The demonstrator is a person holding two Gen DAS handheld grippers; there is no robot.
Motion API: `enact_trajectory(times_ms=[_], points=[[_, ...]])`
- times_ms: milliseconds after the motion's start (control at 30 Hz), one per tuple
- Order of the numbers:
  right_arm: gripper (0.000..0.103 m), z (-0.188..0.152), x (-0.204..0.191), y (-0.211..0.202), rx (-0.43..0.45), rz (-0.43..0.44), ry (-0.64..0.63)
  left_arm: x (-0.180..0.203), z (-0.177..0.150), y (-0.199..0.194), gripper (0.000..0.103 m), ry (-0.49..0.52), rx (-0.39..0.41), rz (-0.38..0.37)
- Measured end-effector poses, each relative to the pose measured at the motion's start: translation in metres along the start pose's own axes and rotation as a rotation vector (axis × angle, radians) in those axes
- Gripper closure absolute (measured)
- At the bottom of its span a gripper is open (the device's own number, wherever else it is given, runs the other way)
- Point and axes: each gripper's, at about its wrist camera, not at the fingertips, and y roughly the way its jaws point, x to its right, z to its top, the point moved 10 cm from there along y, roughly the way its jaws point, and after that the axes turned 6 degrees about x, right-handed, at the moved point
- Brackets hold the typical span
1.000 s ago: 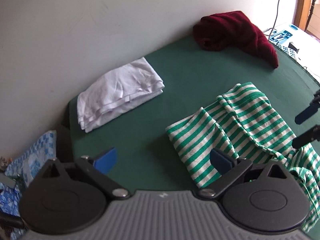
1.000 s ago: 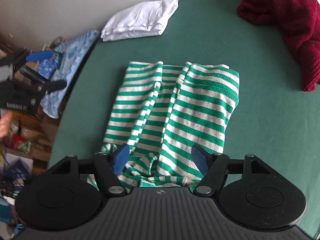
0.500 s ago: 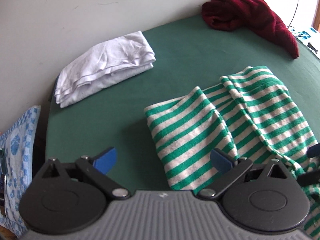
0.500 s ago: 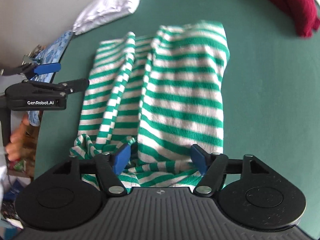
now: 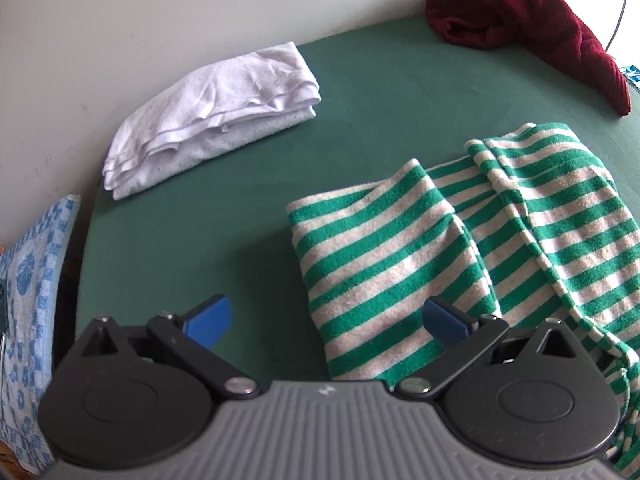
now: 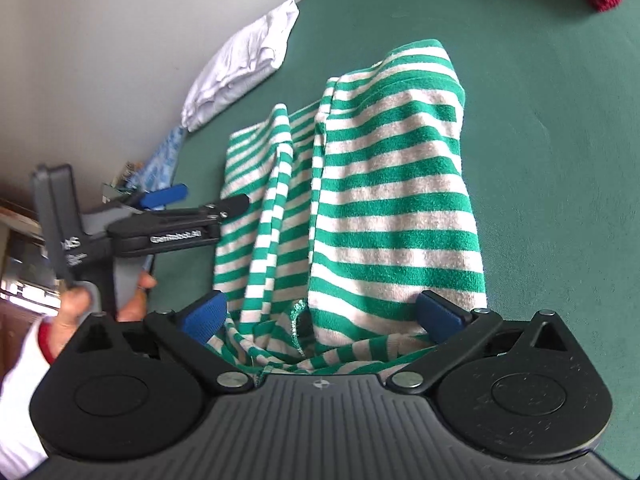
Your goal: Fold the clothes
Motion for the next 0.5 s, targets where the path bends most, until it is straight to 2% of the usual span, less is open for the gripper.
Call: enact_trajectory(times_ms=[100,167,333,400,500], points=[[0.015,0.003,0.003,-0.003,0.0,-0.011,-0.011,-0.001,-0.004,0.005,0.0,-0.029,-0.008,-0.014],[0.029,0.006,0.008,-0.004,0.01,-0.019,0.004,-0.004,-0.004,0.006,0.0,-0.049,-0.015,-0.025],[0.049,0.013,0.016,-0.015,0.053,-0.017,0.018,-0.005,-0.005,0.009,0.0,-0.073,-0.026,-0.041],[0.049,0.019,0.017,-0.02,0.104,-0.023,0.004,-0.006,-0.005,0.009,0.0,-0.081,-0.028,-0.047],[0.05,0.027,0.024,-0.02,0.143,-0.097,-0.056,-0.006,-0.005,0.011,0.0,-0.092,-0.031,-0.056]])
